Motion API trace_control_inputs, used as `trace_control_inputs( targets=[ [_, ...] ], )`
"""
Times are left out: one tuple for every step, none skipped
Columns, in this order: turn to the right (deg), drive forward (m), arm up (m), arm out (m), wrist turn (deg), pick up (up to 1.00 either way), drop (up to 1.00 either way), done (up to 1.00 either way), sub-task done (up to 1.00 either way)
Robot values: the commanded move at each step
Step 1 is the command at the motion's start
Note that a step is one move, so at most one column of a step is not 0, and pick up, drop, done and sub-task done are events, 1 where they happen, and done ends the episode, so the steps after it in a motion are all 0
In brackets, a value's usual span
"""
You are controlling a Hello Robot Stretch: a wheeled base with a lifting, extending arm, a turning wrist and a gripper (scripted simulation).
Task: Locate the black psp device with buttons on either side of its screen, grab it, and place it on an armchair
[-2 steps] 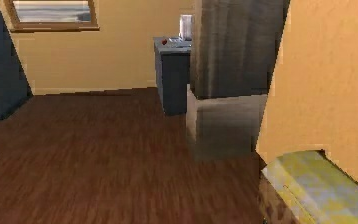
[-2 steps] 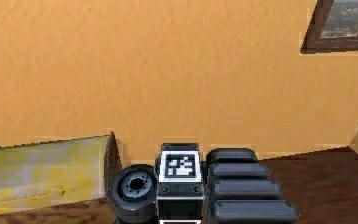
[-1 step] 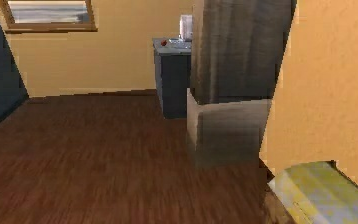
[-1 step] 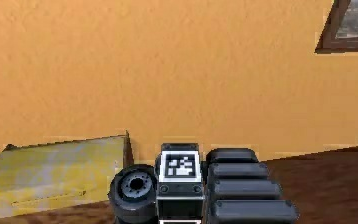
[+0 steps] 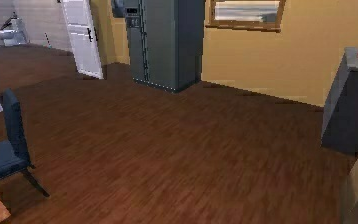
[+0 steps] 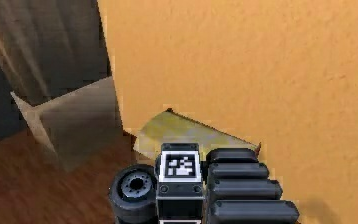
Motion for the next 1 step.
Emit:
trace_control_inputs(
  targets=[
    [-15.0,0.0,0.0,0.0,0.0,0.0,0.0,0.0,0.0]
  ],
)
